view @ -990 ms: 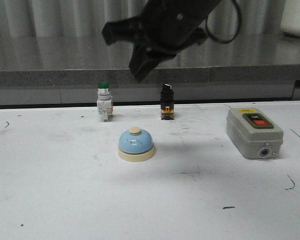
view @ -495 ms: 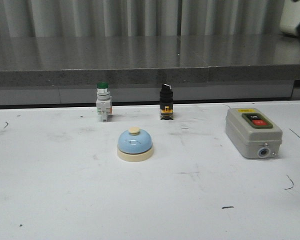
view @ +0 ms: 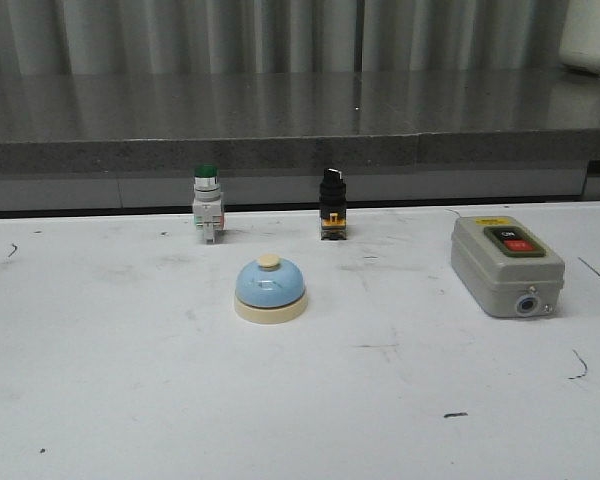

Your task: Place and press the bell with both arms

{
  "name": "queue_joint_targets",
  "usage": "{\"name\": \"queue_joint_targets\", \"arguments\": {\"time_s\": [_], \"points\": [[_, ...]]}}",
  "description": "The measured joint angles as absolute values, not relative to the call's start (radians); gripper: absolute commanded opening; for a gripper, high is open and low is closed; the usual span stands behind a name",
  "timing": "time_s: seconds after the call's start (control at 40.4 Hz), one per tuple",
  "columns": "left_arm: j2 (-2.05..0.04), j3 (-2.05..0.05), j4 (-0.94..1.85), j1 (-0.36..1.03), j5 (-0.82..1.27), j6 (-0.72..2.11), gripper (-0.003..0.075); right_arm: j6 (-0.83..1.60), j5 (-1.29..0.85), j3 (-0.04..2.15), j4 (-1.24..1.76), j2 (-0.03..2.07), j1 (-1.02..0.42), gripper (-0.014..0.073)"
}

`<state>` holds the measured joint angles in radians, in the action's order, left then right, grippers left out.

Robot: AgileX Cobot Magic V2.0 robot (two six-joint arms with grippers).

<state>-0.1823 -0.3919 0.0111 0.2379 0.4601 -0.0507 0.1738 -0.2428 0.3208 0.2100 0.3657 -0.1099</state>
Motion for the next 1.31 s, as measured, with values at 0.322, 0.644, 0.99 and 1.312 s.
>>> {"name": "queue_joint_targets", "arguments": {"time_s": [0.322,0.644,0.99,1.312], "points": [[-0.182,-0.392,0.011,0.238,0.460,-0.051,-0.0020,0.174,-0.263,0.300,0.210,0.274,-0.110,-0.0059],[-0.182,-0.392,0.011,0.238,0.460,-0.051,-0.0020,0.174,-0.263,0.300,0.210,0.274,-0.110,-0.0059],[-0.146,-0.354,0.011,0.224,0.441,-0.053,-0.0020,0.174,-0.263,0.300,0.210,0.274,-0.110,-0.0059],[0.006,-0.139,0.007,0.033,0.285,-0.115,-0.0020,0.174,-0.266,0.300,0.210,0.274,-0.110,-0.0059]]}}
